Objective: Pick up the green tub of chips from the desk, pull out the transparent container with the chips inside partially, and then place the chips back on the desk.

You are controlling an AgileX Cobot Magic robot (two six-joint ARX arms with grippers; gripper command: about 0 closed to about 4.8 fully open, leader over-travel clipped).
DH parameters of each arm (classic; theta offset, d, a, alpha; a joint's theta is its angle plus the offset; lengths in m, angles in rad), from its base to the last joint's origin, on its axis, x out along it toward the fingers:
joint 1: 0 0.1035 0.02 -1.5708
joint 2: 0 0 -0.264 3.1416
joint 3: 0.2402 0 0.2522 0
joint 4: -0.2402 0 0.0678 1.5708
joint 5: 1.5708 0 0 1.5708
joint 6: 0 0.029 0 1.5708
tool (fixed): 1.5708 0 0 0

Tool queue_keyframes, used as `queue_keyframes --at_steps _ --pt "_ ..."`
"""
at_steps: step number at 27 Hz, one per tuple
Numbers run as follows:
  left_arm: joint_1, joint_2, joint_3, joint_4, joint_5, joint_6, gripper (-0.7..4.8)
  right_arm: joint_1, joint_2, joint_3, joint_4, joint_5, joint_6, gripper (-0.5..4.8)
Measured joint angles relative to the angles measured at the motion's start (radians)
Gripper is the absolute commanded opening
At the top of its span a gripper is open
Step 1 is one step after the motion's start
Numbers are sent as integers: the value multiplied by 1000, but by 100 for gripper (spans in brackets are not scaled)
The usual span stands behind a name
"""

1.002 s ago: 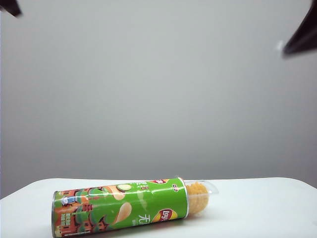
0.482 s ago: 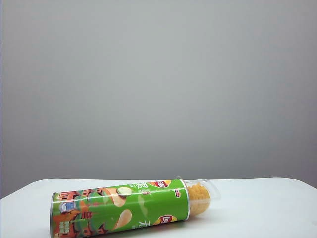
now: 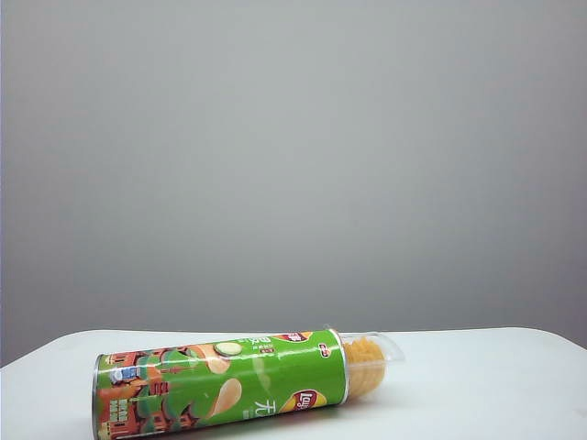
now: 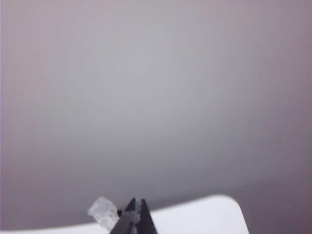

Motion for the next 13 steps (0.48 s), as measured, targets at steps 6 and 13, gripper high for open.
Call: queue_keyframes --at_steps 6,13 --pt "0 0 -300 257 19 -18 163 0 -44 -168 10 54 2 -5" --pt "-4 -1 -378 259 106 42 -6 0 -44 -206 -43 182 -113 -5"
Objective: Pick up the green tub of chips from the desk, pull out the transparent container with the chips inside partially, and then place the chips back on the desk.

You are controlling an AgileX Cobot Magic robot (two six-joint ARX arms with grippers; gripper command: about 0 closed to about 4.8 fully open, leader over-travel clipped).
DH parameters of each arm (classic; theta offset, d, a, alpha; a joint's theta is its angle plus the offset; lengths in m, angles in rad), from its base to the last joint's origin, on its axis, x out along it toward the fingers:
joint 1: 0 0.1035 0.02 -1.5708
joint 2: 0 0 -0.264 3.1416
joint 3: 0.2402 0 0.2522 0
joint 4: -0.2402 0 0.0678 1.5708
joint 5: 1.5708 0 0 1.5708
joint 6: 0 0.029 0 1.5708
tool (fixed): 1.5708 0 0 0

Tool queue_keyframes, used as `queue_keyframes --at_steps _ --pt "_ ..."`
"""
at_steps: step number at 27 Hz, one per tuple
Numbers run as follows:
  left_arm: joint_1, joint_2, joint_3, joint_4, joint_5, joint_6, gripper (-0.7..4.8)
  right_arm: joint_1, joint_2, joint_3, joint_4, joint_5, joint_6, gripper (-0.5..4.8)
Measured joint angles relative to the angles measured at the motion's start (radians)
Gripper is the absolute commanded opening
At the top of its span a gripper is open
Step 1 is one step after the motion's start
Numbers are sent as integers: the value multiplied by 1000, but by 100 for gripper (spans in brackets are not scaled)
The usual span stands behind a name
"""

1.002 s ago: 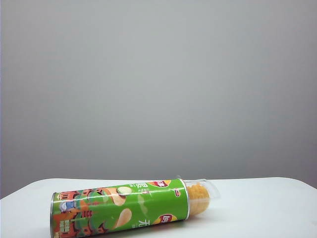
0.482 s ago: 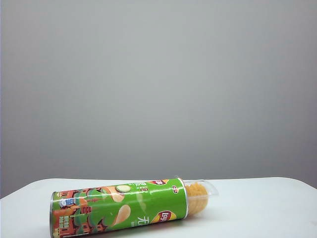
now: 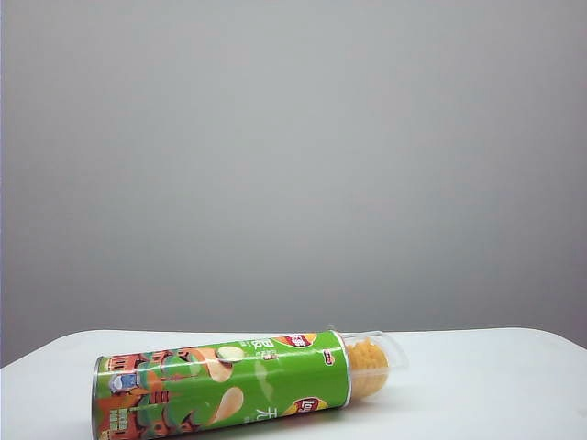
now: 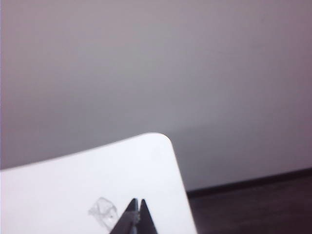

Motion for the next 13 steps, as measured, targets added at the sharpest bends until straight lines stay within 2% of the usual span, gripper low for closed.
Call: queue_keyframes --at_steps 5,7,8,10,12,13 --pt "0 0 0 -59 3 47 -6 0 2 0 -92 67 -18 -1" --pt "0 0 0 -89 12 52 -5 0 2 0 -93 64 -18 0" --pt "0 0 0 -103 17 55 -5 0 2 0 -93 61 -18 25" --pt "0 0 0 -164 20 67 -1 0 2 0 -95 25 -18 46" --pt "0 3 2 -170 20 73 0 0 2 0 -102 -39 -18 42" --pt "0 3 2 -170 20 74 1 0 2 0 -109 -83 -19 20"
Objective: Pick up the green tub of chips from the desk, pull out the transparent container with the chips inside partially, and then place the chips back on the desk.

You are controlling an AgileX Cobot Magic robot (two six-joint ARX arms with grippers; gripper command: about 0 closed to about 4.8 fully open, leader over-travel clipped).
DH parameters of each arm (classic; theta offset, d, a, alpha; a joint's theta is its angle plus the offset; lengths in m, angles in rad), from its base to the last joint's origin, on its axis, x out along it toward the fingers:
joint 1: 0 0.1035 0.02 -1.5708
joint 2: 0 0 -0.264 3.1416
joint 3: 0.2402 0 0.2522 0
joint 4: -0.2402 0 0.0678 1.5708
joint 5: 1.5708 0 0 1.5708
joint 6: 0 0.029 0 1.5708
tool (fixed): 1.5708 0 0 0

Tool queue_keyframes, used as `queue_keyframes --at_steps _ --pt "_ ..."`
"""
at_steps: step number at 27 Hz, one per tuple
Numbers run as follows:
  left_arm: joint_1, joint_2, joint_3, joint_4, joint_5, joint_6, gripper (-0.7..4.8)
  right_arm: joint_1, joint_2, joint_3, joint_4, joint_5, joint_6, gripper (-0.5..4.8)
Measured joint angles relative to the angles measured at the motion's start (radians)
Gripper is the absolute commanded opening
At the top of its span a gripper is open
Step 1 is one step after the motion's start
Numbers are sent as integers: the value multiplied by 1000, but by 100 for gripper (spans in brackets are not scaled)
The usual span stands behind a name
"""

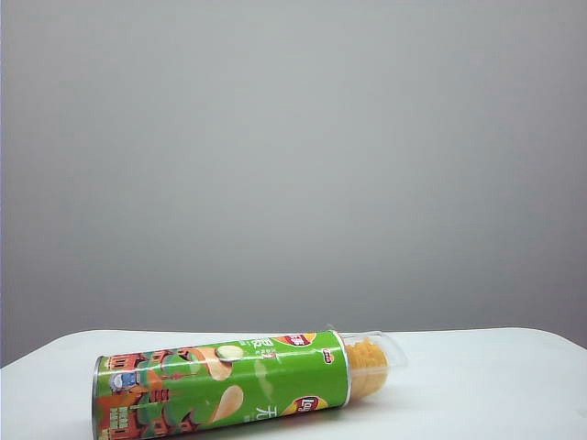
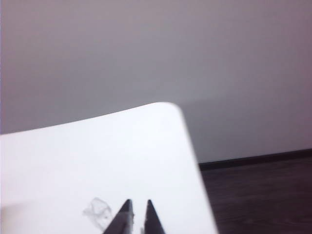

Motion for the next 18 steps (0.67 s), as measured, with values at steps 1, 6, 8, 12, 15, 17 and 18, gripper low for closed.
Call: queue_keyframes --at_steps 1,6,8,12,15,17,18 --pt "0 0 0 0 0 0 35 0 0 0 -3 -24 0 -6" --pt "0 -1 0 1 0 -61 62 0 0 0 -6 -35 -2 -6" --pt "0 -2 0 1 0 -78 62 0 0 0 -6 -35 -2 -5" --pt "0 -2 0 1 0 -82 62 0 0 0 -6 -35 -2 -5" --pt "0 -2 0 1 0 -82 62 0 0 0 -6 -35 -2 -5" --pt "0 -2 0 1 0 -82 62 0 0 0 -6 -35 -2 -5" --pt "0 -2 0 1 0 -82 62 0 0 0 -6 -35 -2 -5"
